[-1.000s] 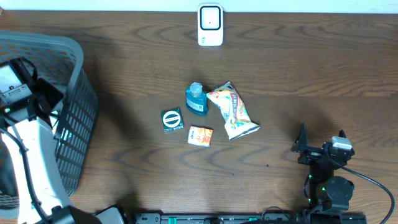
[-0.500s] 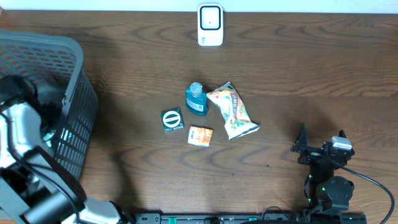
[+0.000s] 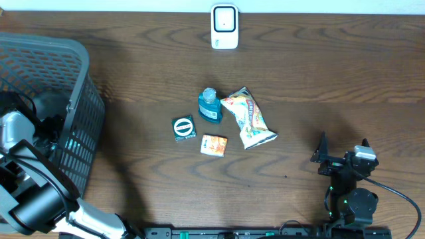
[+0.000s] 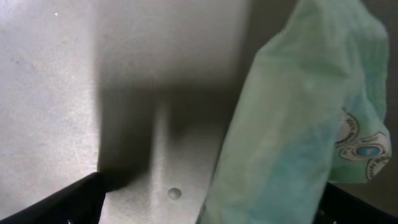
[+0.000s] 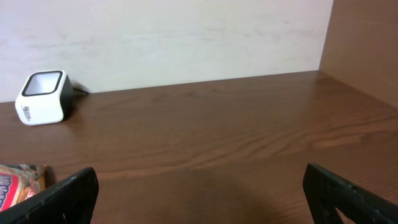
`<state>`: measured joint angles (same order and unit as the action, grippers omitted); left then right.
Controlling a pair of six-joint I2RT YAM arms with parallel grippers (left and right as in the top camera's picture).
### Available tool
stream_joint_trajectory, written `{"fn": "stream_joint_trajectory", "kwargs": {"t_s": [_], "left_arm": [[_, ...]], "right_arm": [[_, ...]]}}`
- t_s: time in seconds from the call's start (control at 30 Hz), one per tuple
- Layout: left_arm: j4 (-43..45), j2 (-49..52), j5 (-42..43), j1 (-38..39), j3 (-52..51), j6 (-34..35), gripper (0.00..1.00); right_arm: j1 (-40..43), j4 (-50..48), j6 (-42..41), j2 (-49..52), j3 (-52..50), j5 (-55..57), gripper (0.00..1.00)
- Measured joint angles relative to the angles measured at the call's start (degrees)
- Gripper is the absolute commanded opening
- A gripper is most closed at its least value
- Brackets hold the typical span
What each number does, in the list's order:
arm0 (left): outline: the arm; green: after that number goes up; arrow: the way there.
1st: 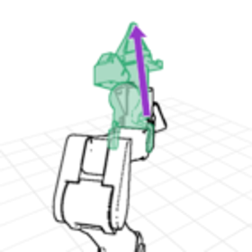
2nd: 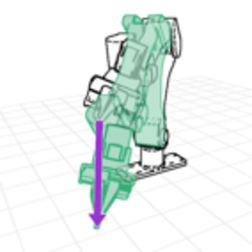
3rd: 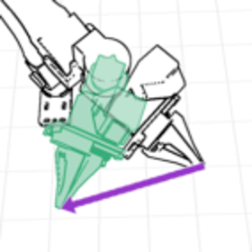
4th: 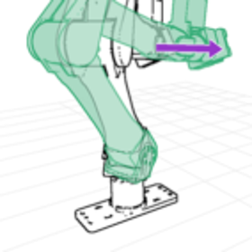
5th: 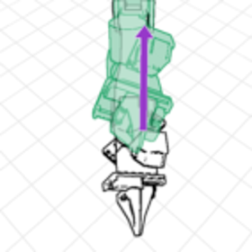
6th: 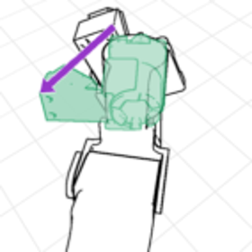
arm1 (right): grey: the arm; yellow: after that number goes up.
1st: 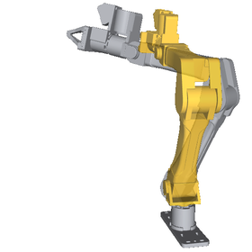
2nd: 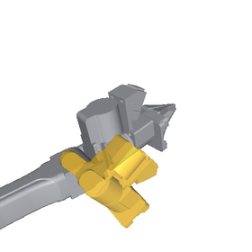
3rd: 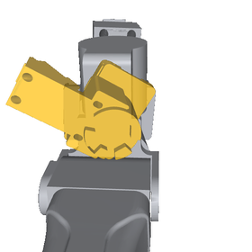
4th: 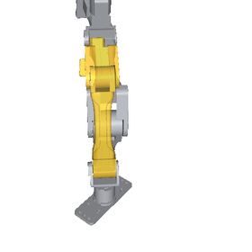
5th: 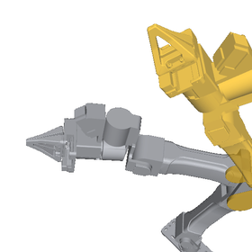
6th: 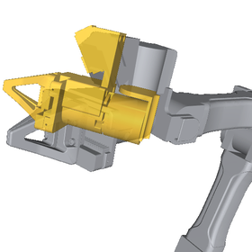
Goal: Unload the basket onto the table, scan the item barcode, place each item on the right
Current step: 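Reach into the basket and grasp the mint-green wipes packet, then carry the wipes packet to the table beside the Kleenex pack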
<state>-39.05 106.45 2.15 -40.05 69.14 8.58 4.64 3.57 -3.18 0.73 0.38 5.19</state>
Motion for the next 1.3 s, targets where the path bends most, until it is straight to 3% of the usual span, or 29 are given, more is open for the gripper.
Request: {"fn": "stream_joint_trajectory", "kwargs": {"t_s": [0.1, 0.27, 0.53, 0.7, 0.87, 1.0, 1.07, 1.2, 1.3], "left_arm": [[0.04, 0.00, 0.26, 0.44, 0.00, -0.11, 0.40], [-1.20, -0.96, -0.07, 0.57, 0.02, -0.70, 0.14], [-2.51, -13.77, -0.09, 0.57, 1.33, 0.33, 0.08], [-0.76, -28.85, 1.20, 0.55, 6.84, 10.19, 0.07], [7.45, -43.71, 19.65, 1.57, 8.39, 21.86, 0.08], [9.38, -49.79, 35.23, 10.56, 8.79, 25.57, 0.08], [7.80, -51.82, 40.85, 19.21, 8.74, 25.64, 0.08], [0.79, -52.89, 42.64, 37.94, 7.98, 21.46, 0.08], [-7.72, -52.13, 37.44, 51.54, 6.69, 17.49, 0.08]], "right_arm": [[0.00, 0.00, 0.00, 0.00, 0.00, 0.00, 0.99], [0.00, 0.00, 0.00, 0.00, 0.00, 0.00, 0.99], [0.00, 0.00, 0.00, 0.00, 0.00, 0.00, 0.99], [0.00, -0.02, 0.00, 0.00, 0.00, 0.00, 0.99], [0.00, 0.00, 0.00, 0.00, 0.00, 0.00, 0.99], [0.00, 0.00, 0.00, 0.00, 0.00, 0.00, 0.99], [0.00, 0.02, 0.00, 0.00, 0.00, 0.02, 0.99], [0.00, 0.00, 0.00, 0.00, 0.00, 0.00, 0.99], [0.00, 0.02, 0.00, 0.00, 0.00, -0.04, 0.99]]}}
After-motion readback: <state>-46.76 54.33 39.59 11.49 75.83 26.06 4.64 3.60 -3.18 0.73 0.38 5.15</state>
